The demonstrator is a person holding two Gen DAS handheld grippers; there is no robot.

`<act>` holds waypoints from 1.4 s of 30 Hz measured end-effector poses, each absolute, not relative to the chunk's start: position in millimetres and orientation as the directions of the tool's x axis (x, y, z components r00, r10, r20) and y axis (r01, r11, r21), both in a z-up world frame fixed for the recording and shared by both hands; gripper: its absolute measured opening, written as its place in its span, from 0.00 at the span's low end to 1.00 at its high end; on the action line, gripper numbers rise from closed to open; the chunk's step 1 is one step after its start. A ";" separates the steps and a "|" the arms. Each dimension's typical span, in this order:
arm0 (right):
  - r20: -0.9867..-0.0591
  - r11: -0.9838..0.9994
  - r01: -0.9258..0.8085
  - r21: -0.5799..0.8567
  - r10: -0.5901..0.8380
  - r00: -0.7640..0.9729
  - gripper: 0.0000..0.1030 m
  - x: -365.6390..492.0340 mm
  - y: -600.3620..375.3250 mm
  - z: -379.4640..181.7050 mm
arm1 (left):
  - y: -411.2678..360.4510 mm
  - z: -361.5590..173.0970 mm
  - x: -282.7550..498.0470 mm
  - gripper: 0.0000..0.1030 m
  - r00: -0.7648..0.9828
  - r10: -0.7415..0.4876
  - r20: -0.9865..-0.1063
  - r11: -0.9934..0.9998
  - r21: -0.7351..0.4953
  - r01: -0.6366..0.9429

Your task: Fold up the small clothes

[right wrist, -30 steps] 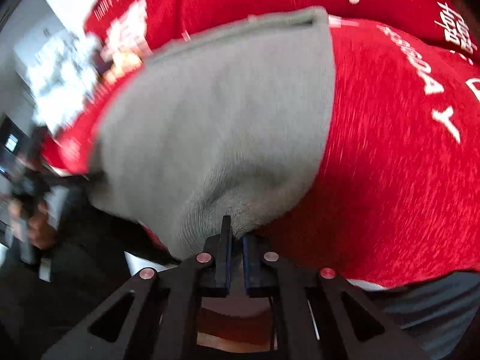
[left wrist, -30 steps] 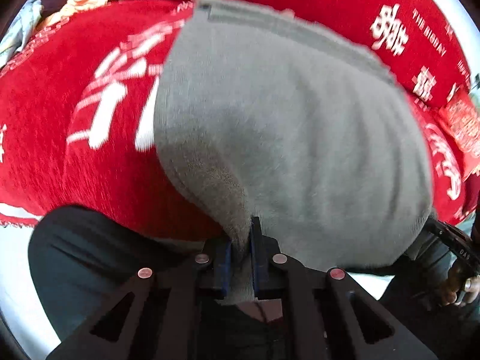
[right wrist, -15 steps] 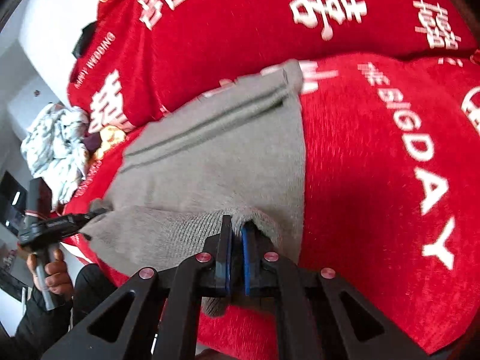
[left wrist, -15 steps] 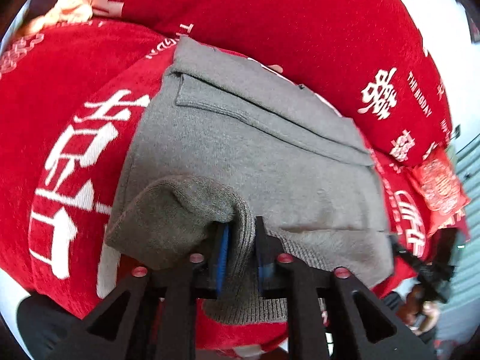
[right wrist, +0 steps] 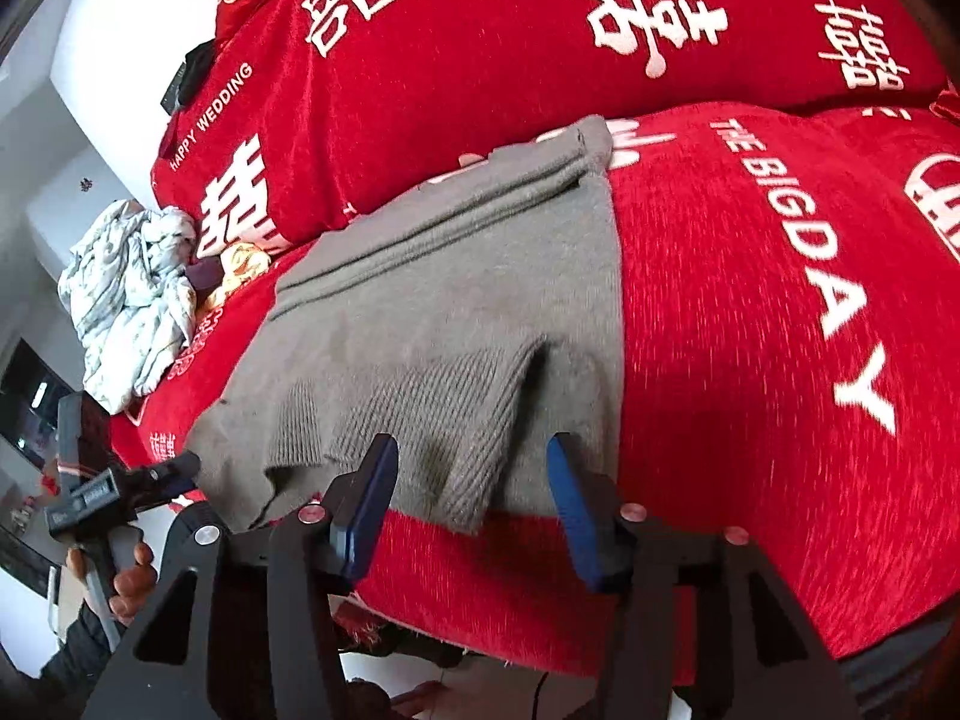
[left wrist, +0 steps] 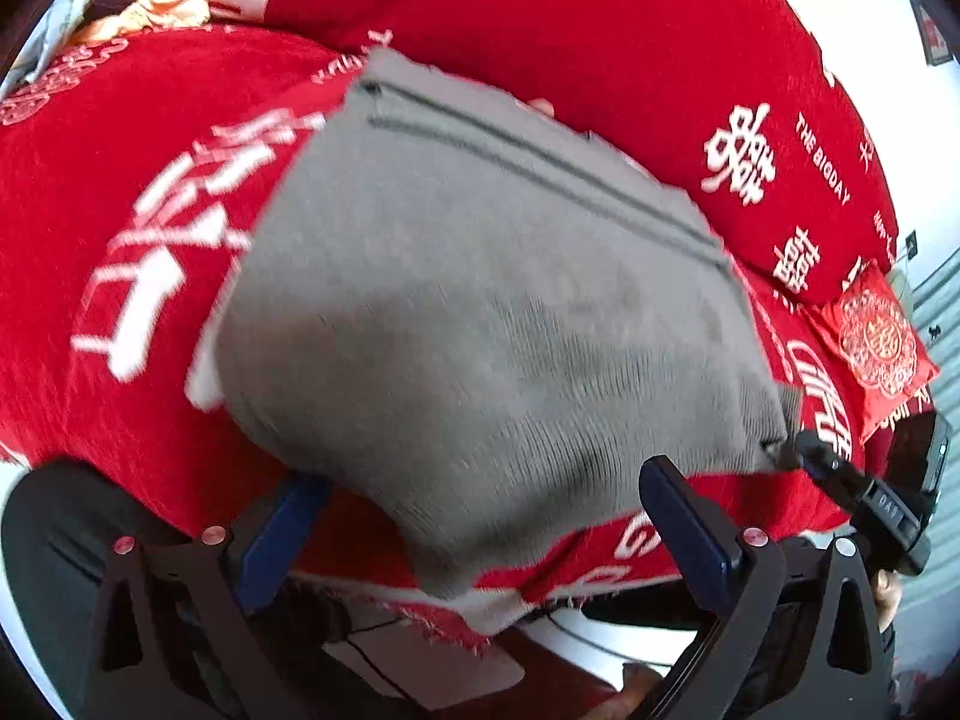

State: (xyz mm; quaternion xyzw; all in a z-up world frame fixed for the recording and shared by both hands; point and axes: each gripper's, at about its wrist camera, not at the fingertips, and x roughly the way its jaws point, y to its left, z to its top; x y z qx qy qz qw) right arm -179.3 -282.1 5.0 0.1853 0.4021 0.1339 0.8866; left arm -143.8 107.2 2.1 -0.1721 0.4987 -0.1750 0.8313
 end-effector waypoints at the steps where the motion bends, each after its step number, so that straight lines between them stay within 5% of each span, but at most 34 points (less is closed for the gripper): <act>1: -0.666 0.893 -0.086 0.442 0.391 0.636 0.54 -178.7 -282.5 2.5 | 103.7 -3.3 -144.5 1.00 0.426 -0.471 -0.772 0.874 -0.472 0.112; 14: -0.665 0.869 -0.098 0.484 0.438 0.605 0.54 -183.1 -280.9 -5.9 | 89.0 -14.2 -144.7 0.87 0.437 -0.440 -0.784 0.893 -0.432 0.123; 15: -0.657 0.863 -0.111 0.493 0.453 0.602 0.54 -179.6 -277.8 -6.2 | 90.9 -13.4 -145.2 0.81 0.442 -0.435 -0.784 0.895 -0.430 0.119; 16: -0.647 0.857 -0.125 0.500 0.466 0.603 0.49 -176.0 -275.7 -6.6 | 92.6 -11.2 -146.1 0.63 0.454 -0.422 -0.785 0.901 -0.419 0.114; 17: -0.645 0.857 -0.128 0.499 0.466 0.605 0.39 -172.1 -274.3 -7.8 | 92.1 -9.5 -146.0 0.52 0.459 -0.413 -0.787 0.906 -0.408 0.116; 18: -0.663 0.861 -0.117 0.495 0.462 0.589 0.13 -166.9 -272.8 -11.0 | 93.2 -8.1 -145.8 0.23 0.456 -0.407 -0.792 0.910 -0.396 0.125; 19: -0.668 0.858 -0.116 0.500 0.467 0.579 0.10 -165.0 -272.2 -12.3 | 94.5 -8.2 -144.7 0.11 0.443 -0.410 -0.798 0.909 -0.396 0.129; 31: -0.525 0.836 -0.293 0.465 0.526 0.669 0.07 -197.8 -268.6 57.6 | 121.6 70.2 -160.1 0.11 0.623 -0.406 -0.669 0.898 -0.418 0.136; 42: -0.467 0.874 -0.231 0.427 0.432 0.771 0.07 -150.7 -277.4 125.6 | 91.6 144.1 -89.9 0.11 0.698 -0.355 -0.622 0.931 -0.298 0.209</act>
